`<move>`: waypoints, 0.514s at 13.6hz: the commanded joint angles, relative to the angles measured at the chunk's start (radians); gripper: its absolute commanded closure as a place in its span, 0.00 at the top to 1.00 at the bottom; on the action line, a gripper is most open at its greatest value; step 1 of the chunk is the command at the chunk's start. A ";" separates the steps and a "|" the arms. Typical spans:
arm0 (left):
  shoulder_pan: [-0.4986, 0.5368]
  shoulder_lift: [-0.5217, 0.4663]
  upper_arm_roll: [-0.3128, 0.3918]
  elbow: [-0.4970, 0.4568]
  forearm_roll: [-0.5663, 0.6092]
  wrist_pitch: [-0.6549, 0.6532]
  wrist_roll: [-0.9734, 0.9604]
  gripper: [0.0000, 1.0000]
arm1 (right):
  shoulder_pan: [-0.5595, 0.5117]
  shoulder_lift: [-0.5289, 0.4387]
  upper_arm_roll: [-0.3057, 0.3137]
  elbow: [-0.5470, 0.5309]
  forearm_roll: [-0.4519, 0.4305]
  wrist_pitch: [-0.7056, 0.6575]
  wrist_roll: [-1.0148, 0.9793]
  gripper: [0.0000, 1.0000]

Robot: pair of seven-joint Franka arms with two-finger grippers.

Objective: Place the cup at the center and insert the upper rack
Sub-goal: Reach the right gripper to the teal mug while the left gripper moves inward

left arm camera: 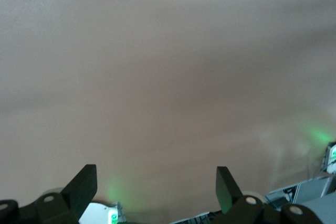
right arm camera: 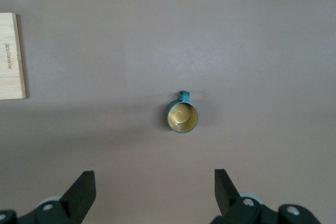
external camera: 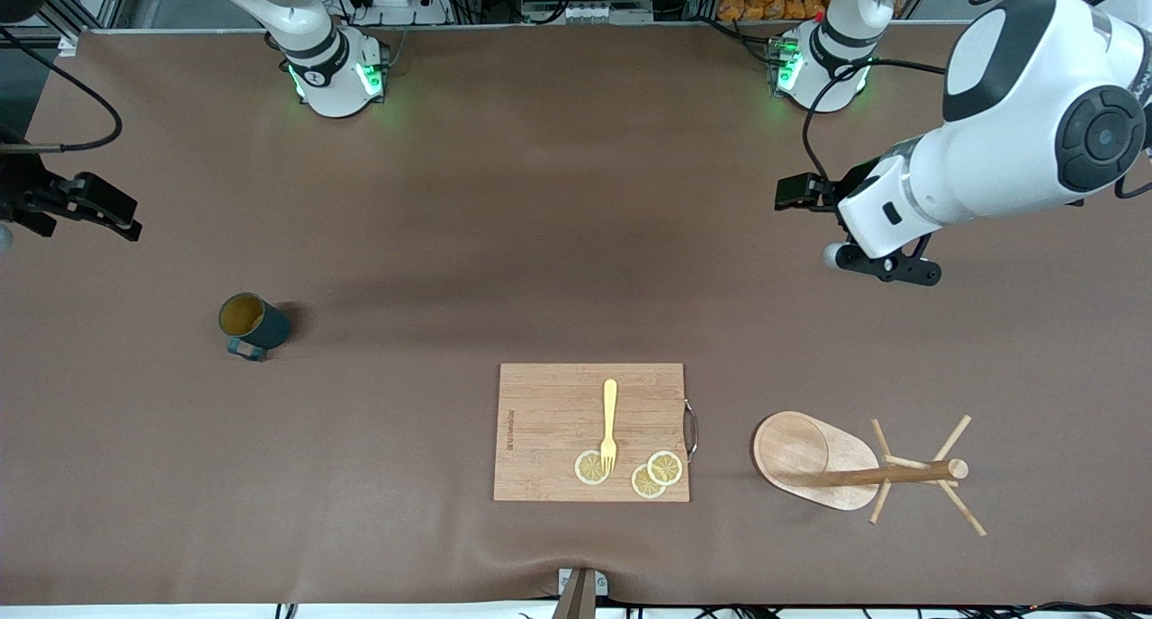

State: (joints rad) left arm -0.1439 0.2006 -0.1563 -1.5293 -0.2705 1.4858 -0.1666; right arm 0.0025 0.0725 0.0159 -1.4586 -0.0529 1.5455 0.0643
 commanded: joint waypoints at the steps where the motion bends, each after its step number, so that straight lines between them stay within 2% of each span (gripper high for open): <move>1: -0.026 0.060 -0.003 0.056 -0.007 0.036 -0.063 1.00 | -0.006 0.082 0.001 0.018 0.004 0.046 -0.008 1.00; 3: -0.052 0.115 -0.003 0.109 -0.007 0.060 -0.151 1.00 | -0.012 0.122 -0.002 0.017 0.008 0.059 -0.012 1.00; 7: -0.100 0.143 -0.002 0.115 -0.004 0.142 -0.252 1.00 | -0.006 0.135 -0.001 0.006 0.004 0.041 -0.012 1.00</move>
State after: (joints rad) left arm -0.2216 0.3218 -0.1569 -1.4478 -0.2705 1.6077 -0.3624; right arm 0.0013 0.2104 0.0145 -1.4619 -0.0528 1.6025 0.0633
